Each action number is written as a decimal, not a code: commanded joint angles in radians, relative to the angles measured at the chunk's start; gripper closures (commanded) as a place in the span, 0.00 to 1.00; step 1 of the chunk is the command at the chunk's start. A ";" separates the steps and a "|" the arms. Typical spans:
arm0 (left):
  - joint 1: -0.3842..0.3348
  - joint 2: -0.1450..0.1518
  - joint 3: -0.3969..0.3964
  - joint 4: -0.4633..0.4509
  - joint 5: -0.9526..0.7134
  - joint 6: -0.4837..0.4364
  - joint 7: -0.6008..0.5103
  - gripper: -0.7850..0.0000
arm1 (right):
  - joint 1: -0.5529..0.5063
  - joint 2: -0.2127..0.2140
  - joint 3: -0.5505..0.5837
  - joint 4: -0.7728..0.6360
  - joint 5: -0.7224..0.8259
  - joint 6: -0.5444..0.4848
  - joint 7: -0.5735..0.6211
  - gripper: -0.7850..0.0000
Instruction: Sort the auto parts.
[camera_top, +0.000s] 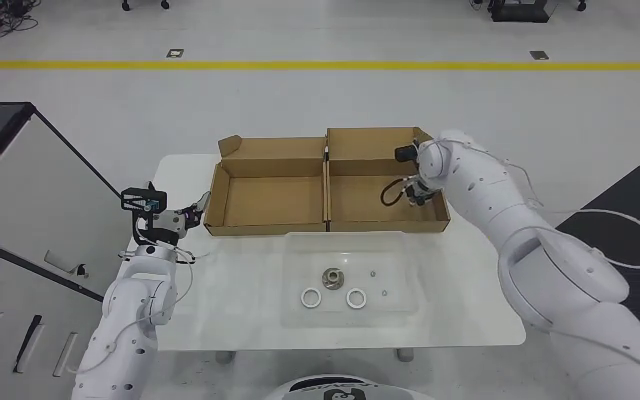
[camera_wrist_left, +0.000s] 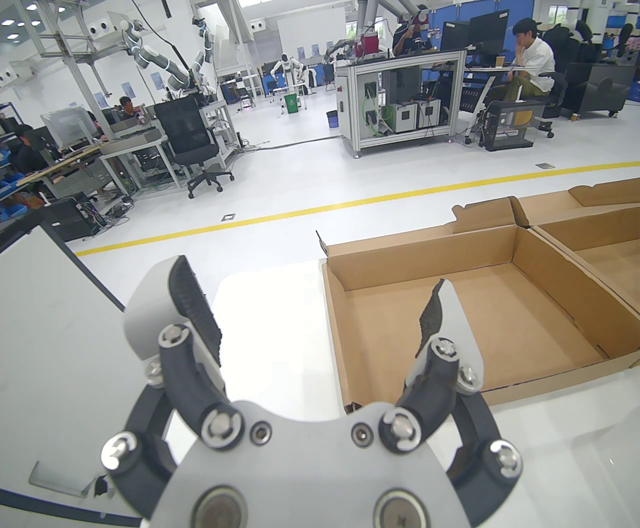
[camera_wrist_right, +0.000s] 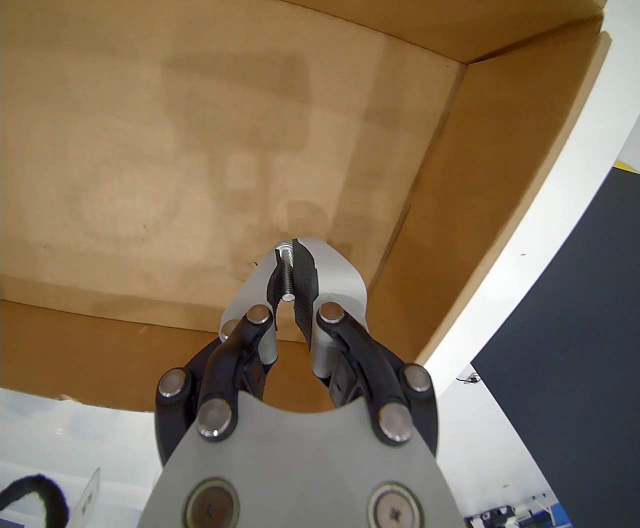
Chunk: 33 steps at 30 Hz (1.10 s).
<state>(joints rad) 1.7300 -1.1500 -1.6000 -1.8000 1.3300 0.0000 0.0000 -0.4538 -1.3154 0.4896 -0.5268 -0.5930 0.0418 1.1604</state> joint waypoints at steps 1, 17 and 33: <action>0.000 0.000 0.000 0.000 0.000 0.000 0.000 0.00 | 0.002 -0.008 -0.001 0.016 0.001 -0.005 0.001 1.00; 0.000 0.000 0.000 0.000 0.000 0.000 0.000 0.00 | 0.029 -0.052 0.003 0.101 -0.014 -0.044 -0.005 0.55; 0.000 0.000 0.000 0.000 0.000 0.000 0.000 0.00 | 0.077 -0.025 0.059 0.010 -0.041 -0.127 0.002 0.00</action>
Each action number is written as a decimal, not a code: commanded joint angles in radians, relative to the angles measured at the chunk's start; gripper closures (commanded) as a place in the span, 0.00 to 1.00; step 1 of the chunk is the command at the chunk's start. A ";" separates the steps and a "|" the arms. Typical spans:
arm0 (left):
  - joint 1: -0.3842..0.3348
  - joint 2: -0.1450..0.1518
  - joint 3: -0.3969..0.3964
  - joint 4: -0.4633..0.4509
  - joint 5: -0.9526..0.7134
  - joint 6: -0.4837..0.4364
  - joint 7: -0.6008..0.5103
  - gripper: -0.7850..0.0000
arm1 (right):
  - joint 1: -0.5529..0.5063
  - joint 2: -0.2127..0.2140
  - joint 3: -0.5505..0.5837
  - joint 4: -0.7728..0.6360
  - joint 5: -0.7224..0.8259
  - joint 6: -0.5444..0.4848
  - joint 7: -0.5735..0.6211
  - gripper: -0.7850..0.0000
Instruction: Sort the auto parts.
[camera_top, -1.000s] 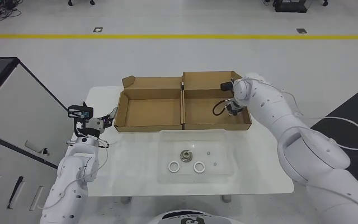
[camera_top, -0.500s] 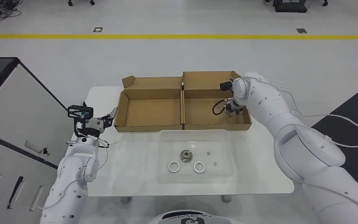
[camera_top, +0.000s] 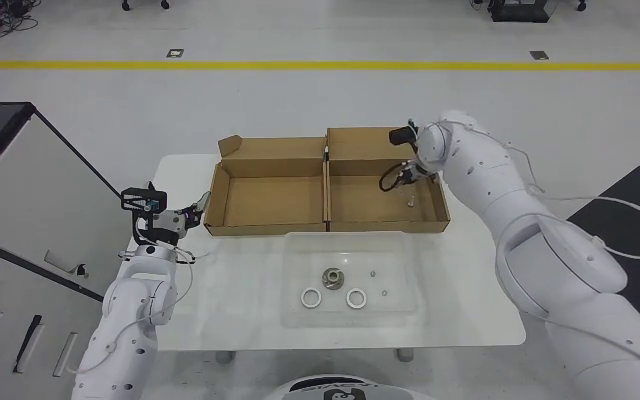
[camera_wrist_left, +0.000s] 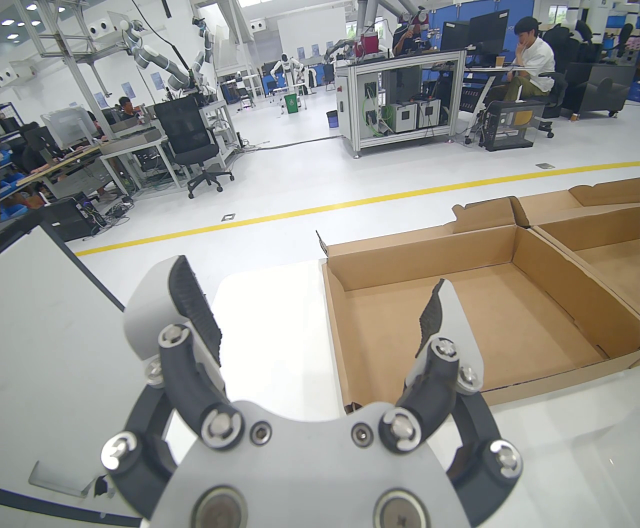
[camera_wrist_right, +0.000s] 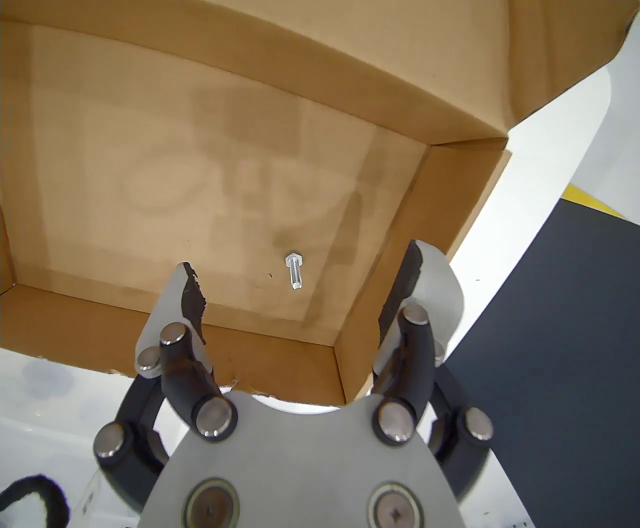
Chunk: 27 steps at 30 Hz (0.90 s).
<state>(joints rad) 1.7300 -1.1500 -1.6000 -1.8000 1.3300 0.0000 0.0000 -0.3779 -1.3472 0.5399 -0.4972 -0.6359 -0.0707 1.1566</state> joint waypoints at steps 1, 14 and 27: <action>0.000 0.000 0.000 0.000 0.000 0.000 0.000 0.00 | 0.002 0.014 0.017 -0.037 0.003 -0.027 0.015 0.00; 0.000 0.000 0.000 0.000 0.000 0.000 0.000 0.00 | -0.170 0.188 0.242 -0.634 -0.033 -0.170 0.190 0.00; 0.000 0.000 0.000 0.000 0.000 0.000 0.000 0.00 | -0.481 0.349 0.439 -1.238 0.011 -0.255 0.338 0.00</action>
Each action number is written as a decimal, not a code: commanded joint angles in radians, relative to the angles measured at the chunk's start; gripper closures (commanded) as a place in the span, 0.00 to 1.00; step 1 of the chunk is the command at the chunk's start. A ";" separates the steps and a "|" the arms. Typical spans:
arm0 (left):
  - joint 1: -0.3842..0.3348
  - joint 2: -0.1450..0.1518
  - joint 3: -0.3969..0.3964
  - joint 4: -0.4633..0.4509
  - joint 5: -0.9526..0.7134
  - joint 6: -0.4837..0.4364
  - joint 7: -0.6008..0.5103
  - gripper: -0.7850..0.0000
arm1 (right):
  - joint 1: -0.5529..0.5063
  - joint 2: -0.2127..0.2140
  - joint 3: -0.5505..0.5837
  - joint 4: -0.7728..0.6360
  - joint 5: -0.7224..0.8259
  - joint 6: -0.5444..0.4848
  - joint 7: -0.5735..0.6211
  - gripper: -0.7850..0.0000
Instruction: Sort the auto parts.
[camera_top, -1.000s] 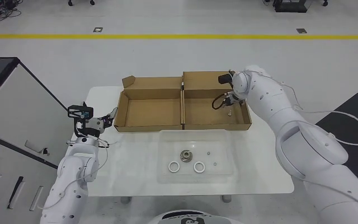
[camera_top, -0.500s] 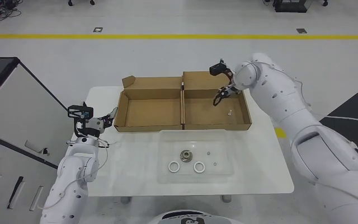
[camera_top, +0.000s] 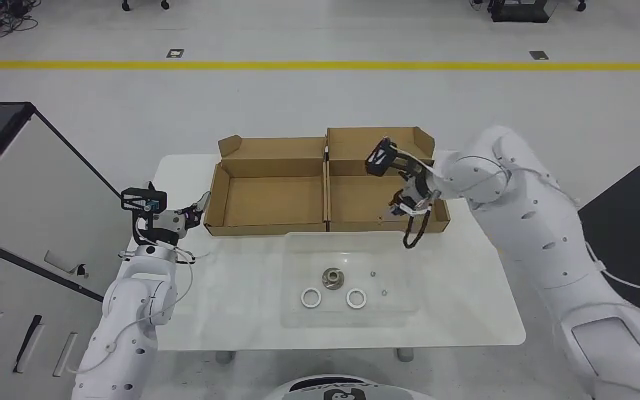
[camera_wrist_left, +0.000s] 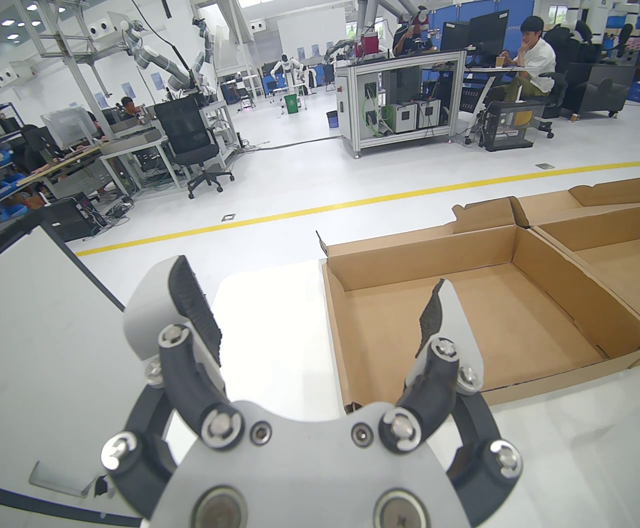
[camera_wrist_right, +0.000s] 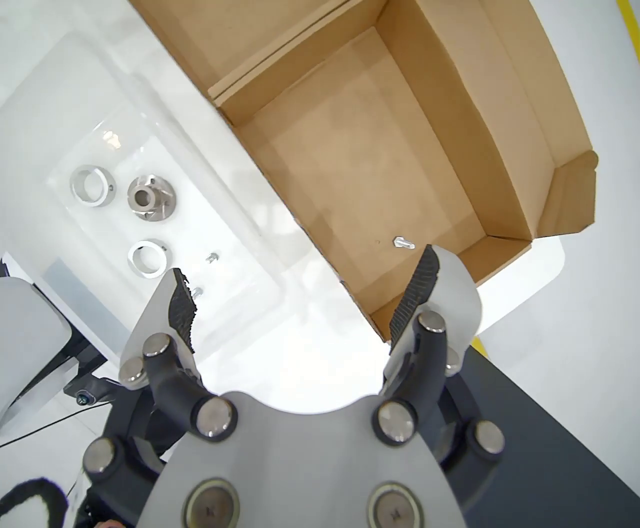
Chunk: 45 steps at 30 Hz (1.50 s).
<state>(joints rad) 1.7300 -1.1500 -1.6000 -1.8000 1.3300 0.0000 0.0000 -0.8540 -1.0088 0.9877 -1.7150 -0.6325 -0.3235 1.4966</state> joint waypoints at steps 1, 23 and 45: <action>0.000 0.000 0.000 0.000 0.000 0.000 0.000 0.00 | -0.007 0.019 -0.018 -0.032 0.018 -0.004 -0.003 0.00; 0.000 0.000 0.000 0.000 0.000 0.000 0.000 0.00 | 0.106 0.121 -0.313 -0.107 0.112 -0.065 -0.065 0.00; 0.000 0.000 0.000 0.000 0.000 0.000 0.000 0.00 | 0.353 0.189 -0.736 -0.204 0.222 -0.082 -0.082 0.00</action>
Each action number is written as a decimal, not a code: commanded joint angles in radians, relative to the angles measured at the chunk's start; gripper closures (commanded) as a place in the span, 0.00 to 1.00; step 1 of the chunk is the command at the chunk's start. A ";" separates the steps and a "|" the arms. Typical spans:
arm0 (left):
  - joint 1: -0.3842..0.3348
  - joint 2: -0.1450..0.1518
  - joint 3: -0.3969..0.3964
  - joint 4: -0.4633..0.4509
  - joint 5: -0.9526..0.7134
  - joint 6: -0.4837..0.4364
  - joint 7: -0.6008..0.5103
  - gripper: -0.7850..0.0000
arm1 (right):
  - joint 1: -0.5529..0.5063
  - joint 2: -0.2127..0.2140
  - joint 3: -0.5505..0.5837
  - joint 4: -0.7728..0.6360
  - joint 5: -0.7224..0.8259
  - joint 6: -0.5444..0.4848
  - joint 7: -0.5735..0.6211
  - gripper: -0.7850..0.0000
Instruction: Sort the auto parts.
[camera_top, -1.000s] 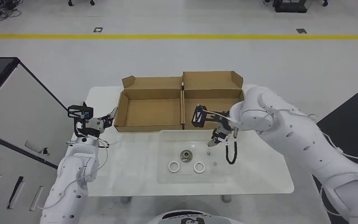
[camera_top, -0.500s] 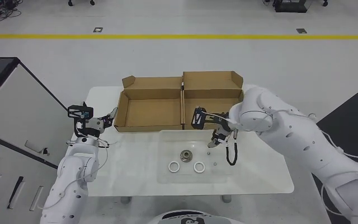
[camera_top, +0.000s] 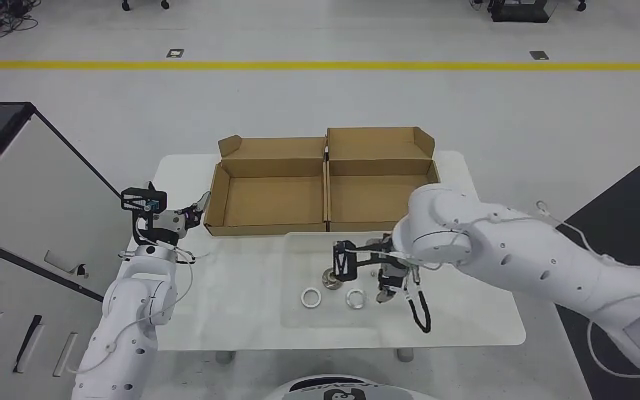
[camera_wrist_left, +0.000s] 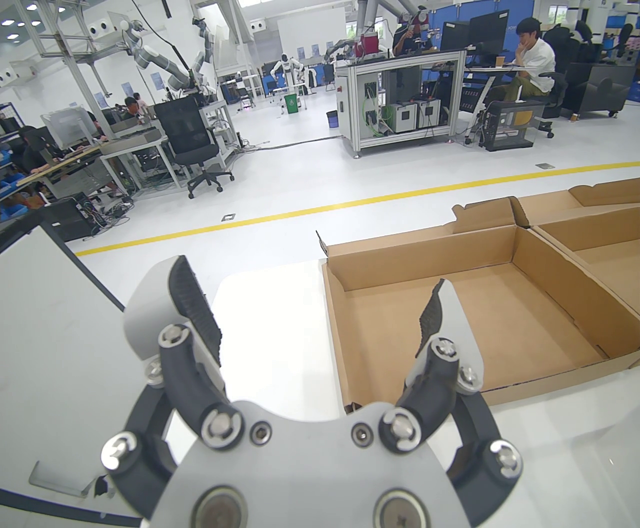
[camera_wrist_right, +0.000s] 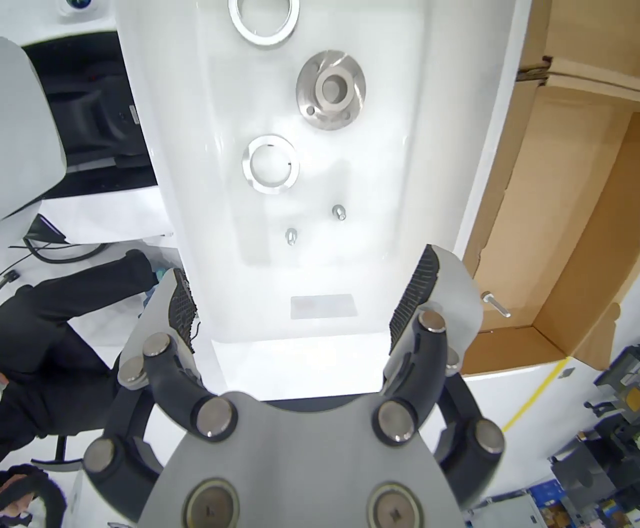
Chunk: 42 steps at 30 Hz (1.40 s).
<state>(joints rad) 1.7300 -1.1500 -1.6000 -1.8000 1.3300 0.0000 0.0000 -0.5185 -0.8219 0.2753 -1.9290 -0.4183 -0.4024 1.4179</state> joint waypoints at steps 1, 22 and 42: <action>0.000 0.000 0.000 0.000 0.000 0.000 0.000 0.00 | 0.031 0.003 -0.040 0.017 0.015 -0.007 -0.007 0.00; 0.000 0.000 0.000 0.000 0.000 0.000 0.000 0.00 | 0.015 -0.040 -0.105 0.143 -0.012 -0.062 -0.062 0.37; 0.000 0.000 0.000 0.000 0.000 0.000 0.000 0.00 | -0.036 -0.088 -0.105 0.199 -0.056 -0.009 -0.008 0.53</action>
<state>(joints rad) 1.7300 -1.1500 -1.6000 -1.8000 1.3300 0.0000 0.0000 -0.5523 -0.9090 0.1700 -1.7311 -0.4739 -0.4133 1.4071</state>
